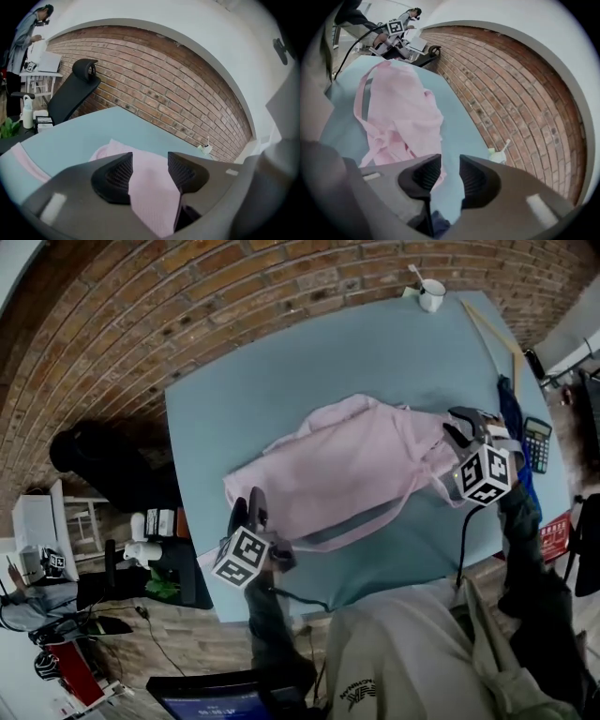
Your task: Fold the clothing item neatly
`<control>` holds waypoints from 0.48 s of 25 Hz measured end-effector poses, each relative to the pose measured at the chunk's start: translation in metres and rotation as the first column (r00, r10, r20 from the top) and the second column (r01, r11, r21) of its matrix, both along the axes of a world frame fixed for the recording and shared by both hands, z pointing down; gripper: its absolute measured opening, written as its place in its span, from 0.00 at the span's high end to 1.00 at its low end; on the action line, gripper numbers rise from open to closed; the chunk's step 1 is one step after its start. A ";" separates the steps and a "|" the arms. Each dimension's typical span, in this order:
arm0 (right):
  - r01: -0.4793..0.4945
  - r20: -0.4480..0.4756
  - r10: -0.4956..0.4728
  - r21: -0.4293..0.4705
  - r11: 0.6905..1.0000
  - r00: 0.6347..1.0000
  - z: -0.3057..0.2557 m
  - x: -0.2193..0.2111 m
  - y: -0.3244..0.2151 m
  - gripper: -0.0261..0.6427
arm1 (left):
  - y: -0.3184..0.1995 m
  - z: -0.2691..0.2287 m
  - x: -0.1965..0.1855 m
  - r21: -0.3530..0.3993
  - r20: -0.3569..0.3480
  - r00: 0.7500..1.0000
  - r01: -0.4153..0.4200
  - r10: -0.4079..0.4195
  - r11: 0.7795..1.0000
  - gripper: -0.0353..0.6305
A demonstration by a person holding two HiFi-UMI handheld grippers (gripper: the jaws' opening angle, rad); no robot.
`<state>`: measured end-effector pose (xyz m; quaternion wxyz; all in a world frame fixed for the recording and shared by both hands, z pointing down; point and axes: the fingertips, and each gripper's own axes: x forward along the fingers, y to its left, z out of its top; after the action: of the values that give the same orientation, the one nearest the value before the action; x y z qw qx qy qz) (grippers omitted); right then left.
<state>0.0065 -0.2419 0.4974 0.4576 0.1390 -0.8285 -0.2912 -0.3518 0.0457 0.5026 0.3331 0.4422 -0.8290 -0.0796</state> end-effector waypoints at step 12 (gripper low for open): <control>0.080 0.678 0.315 -0.483 0.872 0.664 -0.083 0.080 0.140 0.96 | 0.004 -0.063 0.224 0.052 0.240 0.951 -0.215 0.197 0.975 0.94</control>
<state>0.0861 -0.1015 0.4145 0.1204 0.1838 -0.9750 0.0332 -0.1281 0.0496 0.4395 0.2224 0.5451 -0.8080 -0.0240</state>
